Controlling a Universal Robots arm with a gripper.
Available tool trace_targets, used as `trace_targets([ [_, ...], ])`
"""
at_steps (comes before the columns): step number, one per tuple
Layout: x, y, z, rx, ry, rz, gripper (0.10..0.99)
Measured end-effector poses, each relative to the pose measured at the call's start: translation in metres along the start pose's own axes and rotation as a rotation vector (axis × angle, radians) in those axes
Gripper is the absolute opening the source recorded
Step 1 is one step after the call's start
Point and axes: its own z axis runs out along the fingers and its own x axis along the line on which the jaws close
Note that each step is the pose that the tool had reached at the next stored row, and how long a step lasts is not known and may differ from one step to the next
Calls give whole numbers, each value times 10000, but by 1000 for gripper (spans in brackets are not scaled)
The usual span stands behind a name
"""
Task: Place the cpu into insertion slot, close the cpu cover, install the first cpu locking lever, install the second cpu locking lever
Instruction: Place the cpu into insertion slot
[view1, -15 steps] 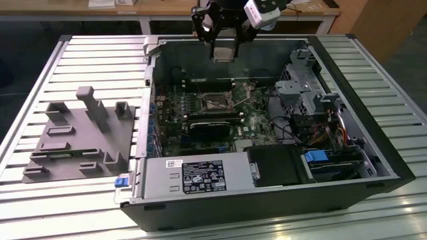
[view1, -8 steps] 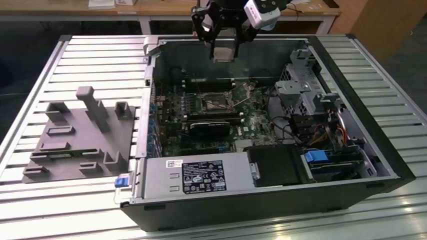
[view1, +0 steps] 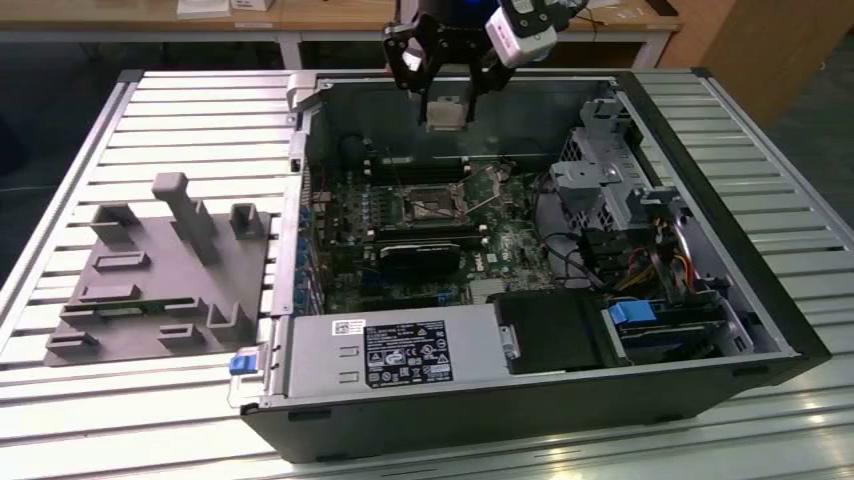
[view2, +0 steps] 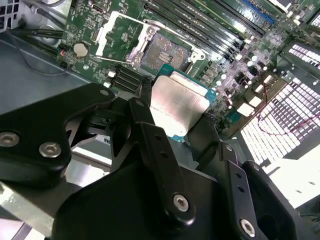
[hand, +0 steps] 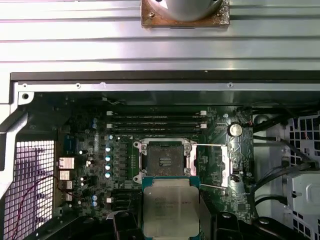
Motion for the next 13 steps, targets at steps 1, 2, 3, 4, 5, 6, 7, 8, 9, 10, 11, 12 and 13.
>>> trace_targets([
  [1,3,-1,16,16,-8,2,541],
  [2,6,-3,33,32,-17,6,541],
  [3,8,-4,49,44,-25,9,541],
  [4,12,-6,67,53,-34,18,541],
  [5,15,-8,85,63,-43,31,541],
  [6,17,-9,103,73,-51,53,541],
  [7,18,-11,120,83,-59,89,541],
  [8,18,-12,133,84,-64,148,541],
  [9,18,-13,145,84,-74,257,541],
  [10,18,-14,155,82,-85,397,541],
  [11,18,-15,165,79,-98,548,541],
  [12,18,-15,174,76,-110,703,541],
  [13,17,-16,182,75,-123,870,541],
])
